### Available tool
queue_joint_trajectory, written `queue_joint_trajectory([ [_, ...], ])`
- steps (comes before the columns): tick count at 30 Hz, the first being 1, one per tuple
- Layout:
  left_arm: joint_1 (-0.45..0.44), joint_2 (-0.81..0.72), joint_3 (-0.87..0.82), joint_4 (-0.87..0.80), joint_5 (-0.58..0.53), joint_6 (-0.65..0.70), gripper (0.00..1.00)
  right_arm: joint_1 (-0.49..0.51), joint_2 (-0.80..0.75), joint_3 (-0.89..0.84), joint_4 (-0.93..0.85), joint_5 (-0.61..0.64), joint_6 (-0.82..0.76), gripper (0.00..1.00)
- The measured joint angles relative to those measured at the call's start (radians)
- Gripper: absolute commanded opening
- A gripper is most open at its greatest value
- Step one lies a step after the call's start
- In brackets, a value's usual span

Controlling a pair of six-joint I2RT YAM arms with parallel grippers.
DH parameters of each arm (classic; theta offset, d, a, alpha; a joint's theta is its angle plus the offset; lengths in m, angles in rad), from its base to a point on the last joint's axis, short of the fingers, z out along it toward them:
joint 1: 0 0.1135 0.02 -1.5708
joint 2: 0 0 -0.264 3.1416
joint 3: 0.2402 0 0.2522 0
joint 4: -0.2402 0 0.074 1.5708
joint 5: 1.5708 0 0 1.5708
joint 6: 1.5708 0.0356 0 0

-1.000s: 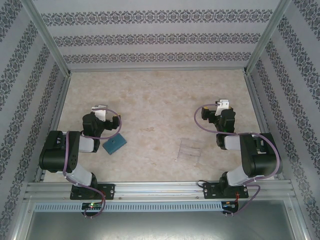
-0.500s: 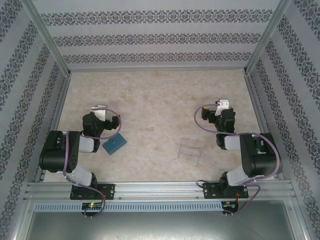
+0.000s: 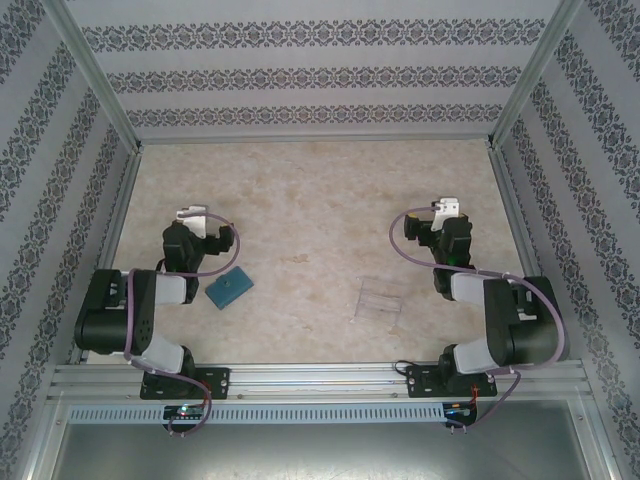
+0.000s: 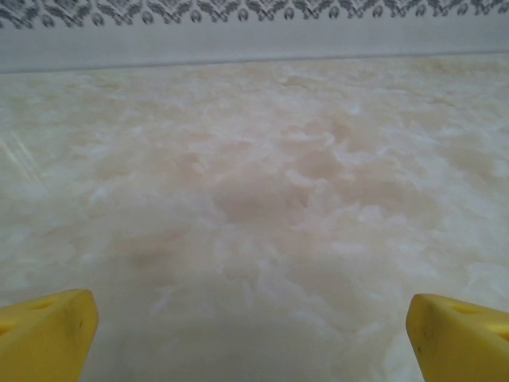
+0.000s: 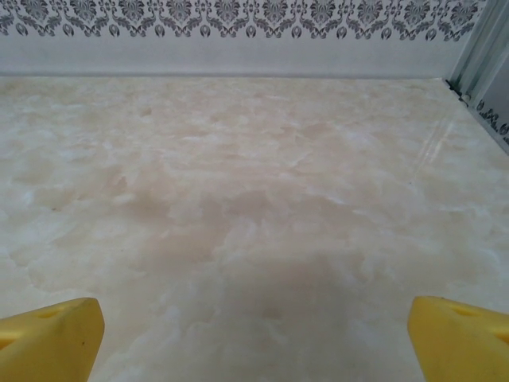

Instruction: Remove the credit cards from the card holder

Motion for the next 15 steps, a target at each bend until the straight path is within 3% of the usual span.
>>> queue_joint_trajectory([
  [4, -0.025, -0.084, 0.045, -0.131, -0.099, -0.015, 1.00, 0.025, -0.085, 0.068, -0.167, 0.027, 0.002, 0.98],
  [9, -0.056, -0.165, 0.189, -0.413, -0.236, -0.101, 1.00, 0.038, -0.197, 0.169, -0.419, 0.026, 0.061, 0.93],
  [15, -0.058, -0.243, 0.384, -0.815, -0.242, -0.253, 1.00, 0.051, -0.320, 0.280, -0.792, -0.015, 0.196, 0.84],
])
